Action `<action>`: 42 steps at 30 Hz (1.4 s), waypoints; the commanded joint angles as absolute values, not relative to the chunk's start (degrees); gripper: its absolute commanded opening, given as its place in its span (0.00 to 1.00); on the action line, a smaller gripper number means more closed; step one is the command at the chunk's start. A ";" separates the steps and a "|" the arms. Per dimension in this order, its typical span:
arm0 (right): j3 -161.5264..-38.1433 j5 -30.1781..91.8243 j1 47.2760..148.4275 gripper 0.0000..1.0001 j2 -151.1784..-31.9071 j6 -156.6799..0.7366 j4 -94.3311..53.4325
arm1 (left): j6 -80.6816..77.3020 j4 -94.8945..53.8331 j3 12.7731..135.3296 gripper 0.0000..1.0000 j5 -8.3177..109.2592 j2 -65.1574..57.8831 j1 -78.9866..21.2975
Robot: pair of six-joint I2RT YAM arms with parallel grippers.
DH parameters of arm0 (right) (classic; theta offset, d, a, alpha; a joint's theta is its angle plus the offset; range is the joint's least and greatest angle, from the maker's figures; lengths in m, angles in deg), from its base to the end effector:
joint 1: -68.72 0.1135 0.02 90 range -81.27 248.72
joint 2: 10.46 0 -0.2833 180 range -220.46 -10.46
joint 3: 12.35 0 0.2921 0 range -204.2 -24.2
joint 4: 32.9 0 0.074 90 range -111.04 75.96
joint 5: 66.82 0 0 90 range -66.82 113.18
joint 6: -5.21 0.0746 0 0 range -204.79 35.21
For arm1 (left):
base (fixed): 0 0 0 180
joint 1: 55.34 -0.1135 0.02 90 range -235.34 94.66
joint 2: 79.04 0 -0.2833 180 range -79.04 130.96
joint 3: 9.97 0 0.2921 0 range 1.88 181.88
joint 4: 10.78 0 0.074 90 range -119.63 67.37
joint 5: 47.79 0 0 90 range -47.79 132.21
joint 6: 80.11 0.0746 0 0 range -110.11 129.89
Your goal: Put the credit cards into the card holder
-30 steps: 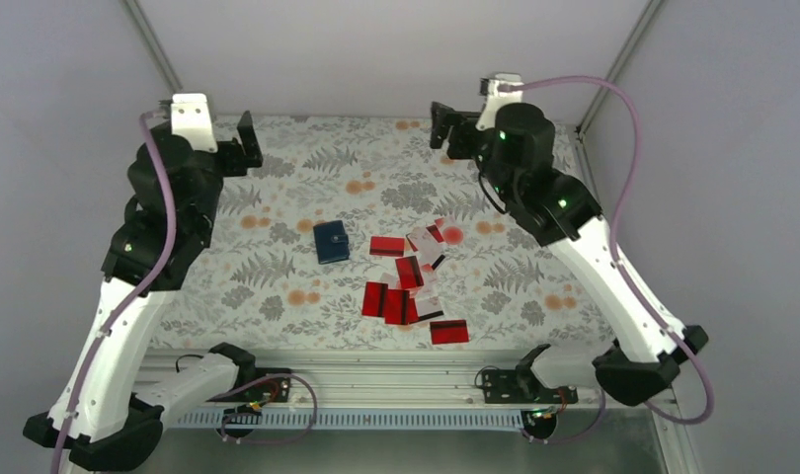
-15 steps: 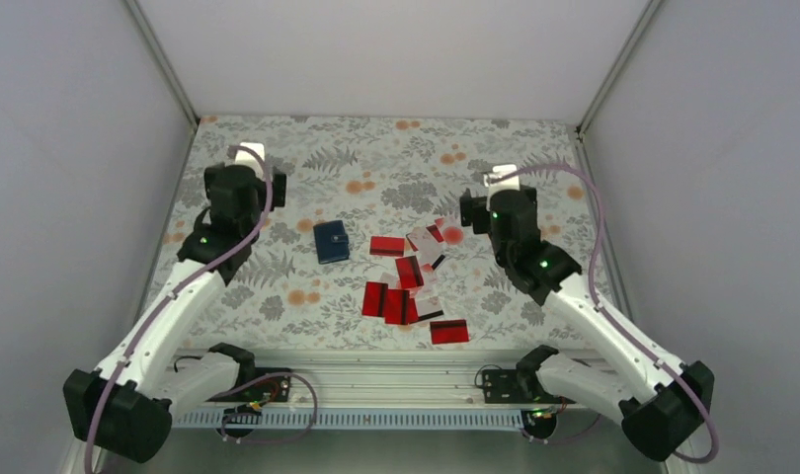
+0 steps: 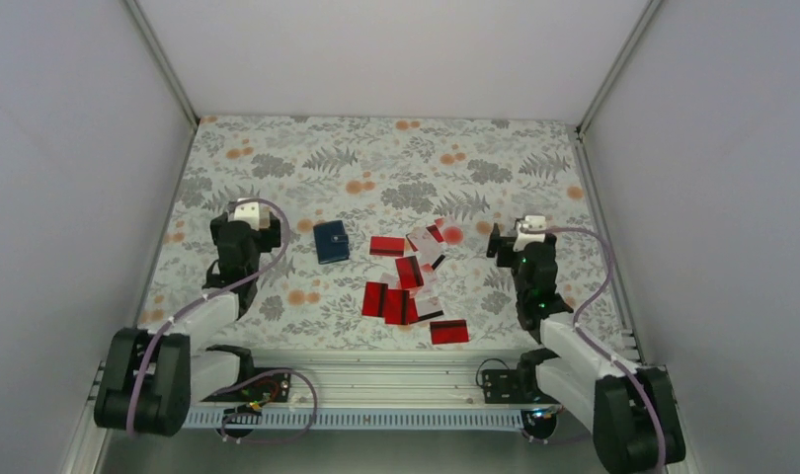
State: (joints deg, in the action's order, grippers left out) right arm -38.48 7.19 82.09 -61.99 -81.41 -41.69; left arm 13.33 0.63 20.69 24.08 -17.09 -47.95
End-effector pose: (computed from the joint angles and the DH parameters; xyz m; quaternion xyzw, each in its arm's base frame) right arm 0.2453 0.0372 0.1684 0.0137 0.7983 -0.0241 0.6017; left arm 0.2734 -0.0120 0.1625 -0.0138 0.8133 0.1093 0.5714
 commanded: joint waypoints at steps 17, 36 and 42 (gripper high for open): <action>-41.21 31.33 67.63 0.99 -97.68 -85.48 -86.88 | 13.88 52.51 14.67 1.00 42.21 10.61 -57.97; -41.92 32.43 66.81 0.99 -97.57 -85.09 -85.03 | 15.72 48.12 15.94 1.00 40.10 9.74 -55.96; -41.97 32.60 66.73 0.99 -97.84 -85.11 -85.32 | 15.77 48.12 15.94 1.00 40.17 9.75 -55.94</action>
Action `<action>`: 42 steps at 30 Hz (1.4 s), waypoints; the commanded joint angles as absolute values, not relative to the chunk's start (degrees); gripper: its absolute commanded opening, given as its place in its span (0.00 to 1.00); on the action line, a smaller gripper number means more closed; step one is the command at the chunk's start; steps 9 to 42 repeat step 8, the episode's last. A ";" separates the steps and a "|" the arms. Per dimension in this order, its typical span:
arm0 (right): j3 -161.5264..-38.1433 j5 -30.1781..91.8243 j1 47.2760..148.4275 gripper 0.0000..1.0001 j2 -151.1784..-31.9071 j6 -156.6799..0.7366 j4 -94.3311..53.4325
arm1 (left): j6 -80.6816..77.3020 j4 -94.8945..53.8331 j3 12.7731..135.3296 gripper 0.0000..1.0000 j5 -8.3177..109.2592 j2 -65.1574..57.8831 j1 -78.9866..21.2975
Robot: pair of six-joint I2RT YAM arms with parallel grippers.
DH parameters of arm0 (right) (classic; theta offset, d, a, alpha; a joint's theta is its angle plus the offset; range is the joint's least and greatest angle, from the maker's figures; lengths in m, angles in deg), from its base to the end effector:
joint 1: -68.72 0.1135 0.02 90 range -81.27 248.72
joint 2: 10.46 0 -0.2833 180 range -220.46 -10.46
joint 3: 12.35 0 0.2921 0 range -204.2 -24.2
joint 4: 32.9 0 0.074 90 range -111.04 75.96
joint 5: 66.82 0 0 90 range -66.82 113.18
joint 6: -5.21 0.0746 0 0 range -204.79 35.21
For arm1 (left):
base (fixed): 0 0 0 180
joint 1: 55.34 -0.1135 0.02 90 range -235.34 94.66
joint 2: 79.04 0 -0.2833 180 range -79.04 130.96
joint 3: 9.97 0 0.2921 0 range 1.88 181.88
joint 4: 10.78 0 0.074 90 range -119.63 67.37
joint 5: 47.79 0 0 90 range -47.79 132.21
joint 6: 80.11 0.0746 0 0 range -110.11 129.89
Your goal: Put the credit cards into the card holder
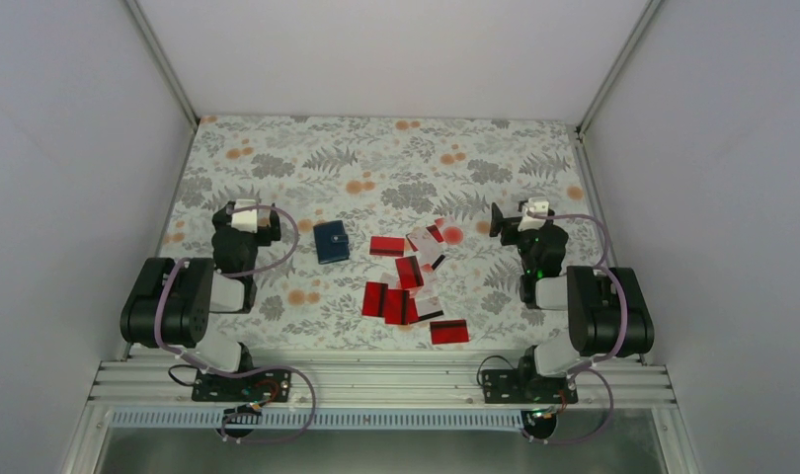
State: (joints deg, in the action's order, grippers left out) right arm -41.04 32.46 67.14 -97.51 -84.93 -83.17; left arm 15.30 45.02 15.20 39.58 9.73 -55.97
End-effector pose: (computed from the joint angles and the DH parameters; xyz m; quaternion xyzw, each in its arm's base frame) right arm 0.3050 0.0036 0.1270 -0.0436 0.7534 0.0513 0.6542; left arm 0.2909 0.0066 0.1149 0.0163 0.7533 0.0519 0.6554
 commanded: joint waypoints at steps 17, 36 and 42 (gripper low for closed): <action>-41.85 33.17 66.35 0.99 -97.66 -84.89 -85.29 | 15.76 48.12 15.90 1.00 40.10 9.73 -55.96; -41.85 33.17 66.35 0.99 -97.66 -84.89 -85.29 | 15.76 48.12 15.90 1.00 40.10 9.73 -55.96; -41.85 33.17 66.35 0.99 -97.66 -84.89 -85.29 | 15.76 48.12 15.90 1.00 40.10 9.73 -55.96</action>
